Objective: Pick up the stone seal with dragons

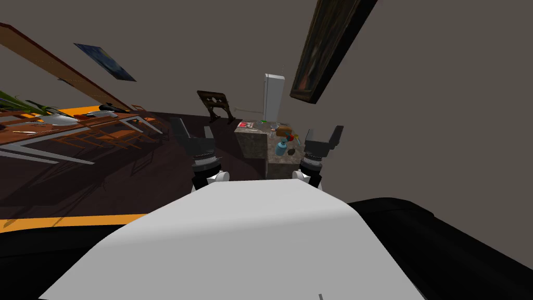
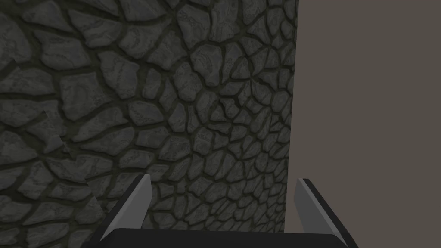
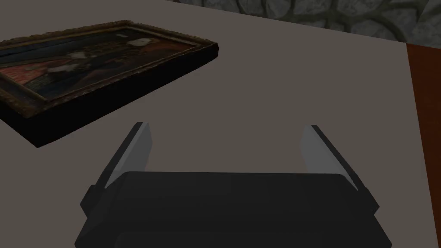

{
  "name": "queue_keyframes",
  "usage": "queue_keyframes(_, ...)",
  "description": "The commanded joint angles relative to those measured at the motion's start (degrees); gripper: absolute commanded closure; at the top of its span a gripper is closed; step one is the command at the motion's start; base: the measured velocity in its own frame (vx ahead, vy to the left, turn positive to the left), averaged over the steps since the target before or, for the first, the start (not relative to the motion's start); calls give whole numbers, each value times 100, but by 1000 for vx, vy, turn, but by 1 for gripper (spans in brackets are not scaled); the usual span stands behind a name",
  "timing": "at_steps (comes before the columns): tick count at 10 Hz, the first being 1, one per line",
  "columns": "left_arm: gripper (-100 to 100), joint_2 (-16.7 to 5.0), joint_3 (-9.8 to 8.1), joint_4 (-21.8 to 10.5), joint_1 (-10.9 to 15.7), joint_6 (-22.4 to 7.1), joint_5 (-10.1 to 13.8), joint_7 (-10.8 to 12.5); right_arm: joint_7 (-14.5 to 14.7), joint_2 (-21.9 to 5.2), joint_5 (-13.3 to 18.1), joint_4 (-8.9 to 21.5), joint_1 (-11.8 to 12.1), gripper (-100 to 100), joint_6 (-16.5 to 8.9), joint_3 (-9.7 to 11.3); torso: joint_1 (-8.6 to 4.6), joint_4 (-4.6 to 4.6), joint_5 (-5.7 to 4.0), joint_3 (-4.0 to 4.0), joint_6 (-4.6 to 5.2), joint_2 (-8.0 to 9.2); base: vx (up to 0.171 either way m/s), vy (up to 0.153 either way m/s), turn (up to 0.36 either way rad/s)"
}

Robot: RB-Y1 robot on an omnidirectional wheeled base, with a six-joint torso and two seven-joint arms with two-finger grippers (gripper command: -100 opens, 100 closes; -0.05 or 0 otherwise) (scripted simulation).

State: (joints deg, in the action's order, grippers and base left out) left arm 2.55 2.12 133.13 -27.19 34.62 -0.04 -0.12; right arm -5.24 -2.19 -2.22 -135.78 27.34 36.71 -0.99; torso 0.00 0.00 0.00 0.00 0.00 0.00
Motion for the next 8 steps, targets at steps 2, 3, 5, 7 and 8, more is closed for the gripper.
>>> queue_keyframes(2,0,0,0,0,0,0,0,0,133,-323,83,292,16,-100,-28,-93,-20,1,-4,4,1,7,-44,-97,-53)
queue_keyframes(3,0,-1,-1,0,0,0,0,0,176,-407,112,384,21,-100,-41,-121,-51,4,-11,11,1,20,-62,-141,-20)
queue_keyframes(5,0,-1,-1,0,1,0,0,0,277,-592,184,602,30,-100,-77,-185,-51,5,-12,13,1,23,-60,-110,-10)
queue_keyframes(7,0,-1,-1,0,0,0,0,0,399,-800,276,860,40,-100,-130,-256,-39,5,-9,12,1,21,-47,-91,-10)
queue_keyframes(8,0,-1,-1,0,0,0,0,0,466,-910,330,1007,45,-100,-165,-295,-38,4,-10,11,0,19,-55,-85,4)
